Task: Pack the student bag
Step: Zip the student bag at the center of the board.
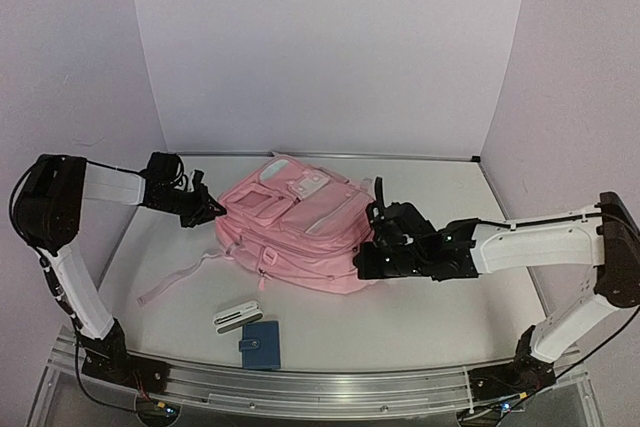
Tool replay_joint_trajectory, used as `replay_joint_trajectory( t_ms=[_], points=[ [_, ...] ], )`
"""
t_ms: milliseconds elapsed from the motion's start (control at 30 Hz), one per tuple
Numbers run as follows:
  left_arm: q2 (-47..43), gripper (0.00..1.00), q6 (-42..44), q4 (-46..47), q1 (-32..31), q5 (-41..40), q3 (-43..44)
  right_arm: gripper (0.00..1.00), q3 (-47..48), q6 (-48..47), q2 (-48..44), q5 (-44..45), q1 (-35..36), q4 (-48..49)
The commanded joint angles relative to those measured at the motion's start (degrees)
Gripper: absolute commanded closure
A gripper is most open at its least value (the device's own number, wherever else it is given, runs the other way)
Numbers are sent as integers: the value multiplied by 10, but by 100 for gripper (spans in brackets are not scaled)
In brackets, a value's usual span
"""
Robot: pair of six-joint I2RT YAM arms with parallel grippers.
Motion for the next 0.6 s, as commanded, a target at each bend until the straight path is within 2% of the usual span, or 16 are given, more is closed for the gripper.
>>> replay_joint_trajectory(
  t_ms=[0, 67, 133, 233, 333, 567],
  points=[
    [37, 97, 56, 54, 37, -75, 90, 100, 37, -47, 24, 1, -8, -51],
    [29, 81, 61, 31, 36, -74, 103, 100, 38, -49, 28, -20, -8, -38],
    [4, 52, 58, 15, 34, -81, 97, 100, 35, -49, 33, -37, -8, -21],
    [-53, 29, 42, -7, 15, -111, 66, 100, 34, -46, 40, -48, -6, -4],
    [-113, 21, -3, -18, -19, -137, 17, 100, 32, -41, 47, -48, -4, 7],
    [-214, 21, -158, 35, -121, -157, -101, 100, 28, -38, 52, -46, -2, 22]
  ],
)
